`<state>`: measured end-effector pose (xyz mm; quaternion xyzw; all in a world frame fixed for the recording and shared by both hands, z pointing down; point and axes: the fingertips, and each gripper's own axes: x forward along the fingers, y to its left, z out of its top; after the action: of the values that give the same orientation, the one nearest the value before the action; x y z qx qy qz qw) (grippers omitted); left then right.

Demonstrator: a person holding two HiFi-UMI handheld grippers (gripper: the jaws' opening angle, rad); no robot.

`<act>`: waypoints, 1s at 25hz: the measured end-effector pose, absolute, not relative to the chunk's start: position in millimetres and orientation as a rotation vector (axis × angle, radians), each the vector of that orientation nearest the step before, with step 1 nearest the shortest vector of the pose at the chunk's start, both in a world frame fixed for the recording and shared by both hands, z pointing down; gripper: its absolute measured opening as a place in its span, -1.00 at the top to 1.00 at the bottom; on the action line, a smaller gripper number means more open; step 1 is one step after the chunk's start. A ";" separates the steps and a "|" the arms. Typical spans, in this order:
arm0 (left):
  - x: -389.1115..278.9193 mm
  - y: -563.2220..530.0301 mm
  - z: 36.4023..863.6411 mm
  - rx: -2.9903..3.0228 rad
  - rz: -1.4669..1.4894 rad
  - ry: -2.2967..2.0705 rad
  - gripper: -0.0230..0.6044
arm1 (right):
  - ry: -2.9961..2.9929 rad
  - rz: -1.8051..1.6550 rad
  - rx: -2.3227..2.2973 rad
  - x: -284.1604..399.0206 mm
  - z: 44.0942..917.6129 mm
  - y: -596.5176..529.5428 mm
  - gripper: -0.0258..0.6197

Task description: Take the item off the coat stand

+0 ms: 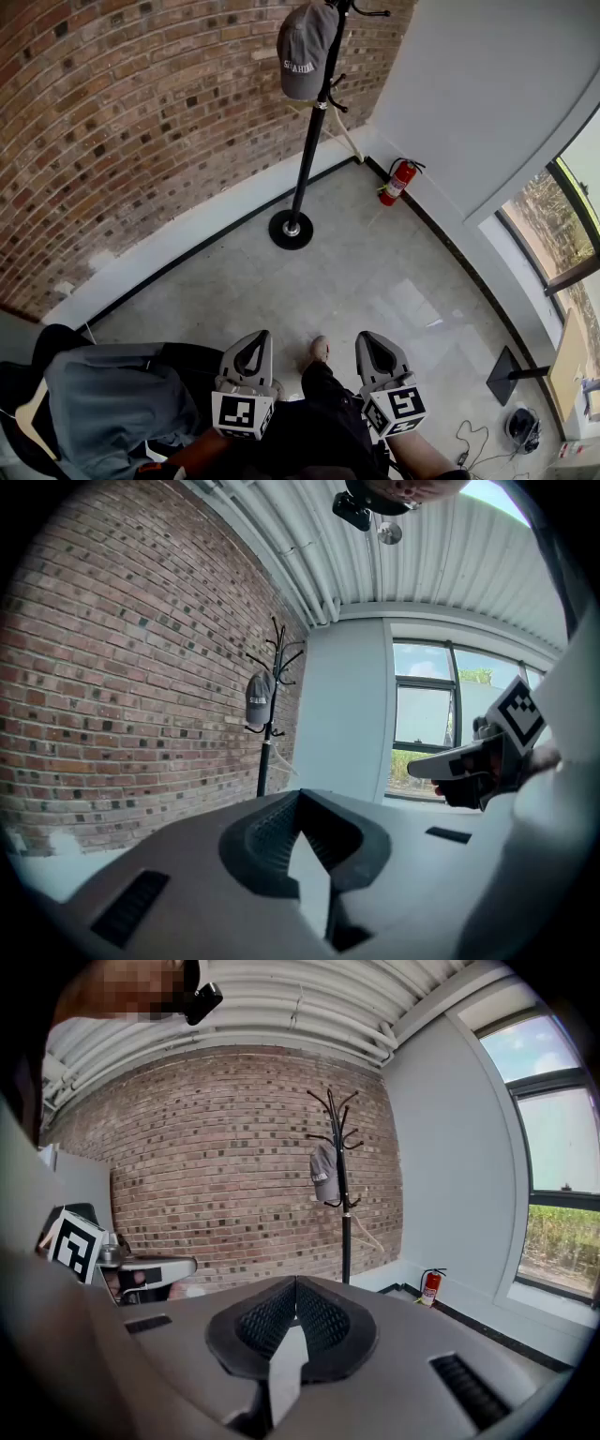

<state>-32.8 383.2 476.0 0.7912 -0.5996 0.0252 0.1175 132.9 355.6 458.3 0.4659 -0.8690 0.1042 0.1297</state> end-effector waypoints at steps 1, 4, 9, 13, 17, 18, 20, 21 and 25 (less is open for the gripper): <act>-37.5 379.2 476.2 2.304 0.079 -1.768 0.85 | -2.530 0.308 1.339 128.5 458.7 348.4 0.88; -51.9 364.5 476.5 2.267 0.085 -1.815 0.85 | -2.545 0.323 1.295 115.5 460.3 324.5 0.88; -75.4 326.1 477.7 2.183 0.090 -1.936 0.85 | -2.620 0.307 1.199 95.3 466.2 261.7 0.88; -88.5 279.3 479.2 2.093 0.095 -2.037 0.85 | -2.676 0.323 1.124 83.6 468.8 194.9 0.88; -88.0 217.5 465.4 2.055 0.084 -2.108 0.85 | -2.722 0.356 1.037 79.4 463.5 126.5 0.88; -85.3 200.2 460.5 2.055 0.080 -2.121 0.85 | -2.732 0.367 1.018 80.6 461.2 108.0 0.88; -80.9 162.2 451.9 2.063 0.087 -2.142 0.85 | -2.757 0.395 0.993 83.5 456.2 67.6 0.88; -80.2 142.3 447.6 2.068 0.093 -2.155 0.85 | -2.775 0.415 0.981 83.9 453.4 46.7 0.88; -77.0 74.5 425.9 2.092 0.101 -2.205 0.85 | -2.849 0.467 0.897 81.3 441.0 -25.1 0.88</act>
<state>-77.0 74.5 425.9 0.6869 -0.7242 0.0331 0.0503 81.3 -25.1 441.0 0.2961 -0.9408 0.1542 0.0590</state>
